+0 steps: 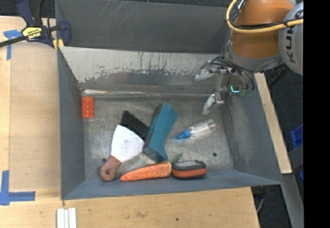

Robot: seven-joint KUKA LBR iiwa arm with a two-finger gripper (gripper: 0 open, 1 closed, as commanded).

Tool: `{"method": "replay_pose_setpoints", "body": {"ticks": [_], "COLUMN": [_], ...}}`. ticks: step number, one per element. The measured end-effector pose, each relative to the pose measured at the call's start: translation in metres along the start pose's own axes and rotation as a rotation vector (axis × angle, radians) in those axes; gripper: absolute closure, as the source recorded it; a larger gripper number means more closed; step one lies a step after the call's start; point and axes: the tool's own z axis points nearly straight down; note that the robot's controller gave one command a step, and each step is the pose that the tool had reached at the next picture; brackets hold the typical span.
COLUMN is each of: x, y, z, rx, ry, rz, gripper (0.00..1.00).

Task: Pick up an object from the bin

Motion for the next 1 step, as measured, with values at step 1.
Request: {"method": "replay_pose_setpoints", "body": {"ticks": [1], "x": [-0.0017], "y": [0.0], "z": [-0.0041], "rx": [0.001], "ry": [-0.008], "rz": [-0.001], "gripper": [0.0]}}
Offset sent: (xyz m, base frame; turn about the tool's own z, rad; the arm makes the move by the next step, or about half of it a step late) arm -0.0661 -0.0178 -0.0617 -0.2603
